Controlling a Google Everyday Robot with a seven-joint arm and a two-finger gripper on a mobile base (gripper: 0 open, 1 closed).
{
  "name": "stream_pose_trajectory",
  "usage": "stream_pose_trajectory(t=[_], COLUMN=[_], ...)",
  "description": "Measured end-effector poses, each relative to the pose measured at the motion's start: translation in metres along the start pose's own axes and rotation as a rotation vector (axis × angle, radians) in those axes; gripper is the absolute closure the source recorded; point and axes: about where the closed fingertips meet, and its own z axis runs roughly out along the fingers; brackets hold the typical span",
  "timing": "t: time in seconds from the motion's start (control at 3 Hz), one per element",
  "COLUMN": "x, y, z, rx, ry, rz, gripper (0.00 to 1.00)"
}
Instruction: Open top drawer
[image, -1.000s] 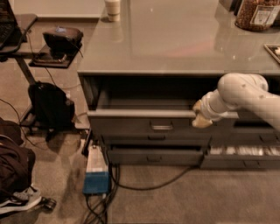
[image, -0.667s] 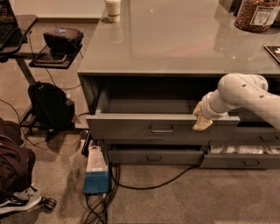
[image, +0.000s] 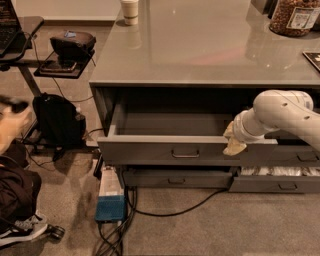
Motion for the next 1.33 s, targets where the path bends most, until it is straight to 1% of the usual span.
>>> stream_pose_trajectory(t=[0.33, 0.67, 1.0, 1.33], x=[-0.001, -0.011, -0.006, -0.006], y=[0.004, 0.013, 0.030, 0.031], z=[0.000, -0.010, -0.020, -0.020], rx=[-0.007, 0.009, 0.017, 0.017], ry=[0.006, -0.024, -0.035, -0.035], rz=[-0.020, -0.046, -0.053, -0.053], gripper=[1.00, 1.00, 1.00, 1.00])
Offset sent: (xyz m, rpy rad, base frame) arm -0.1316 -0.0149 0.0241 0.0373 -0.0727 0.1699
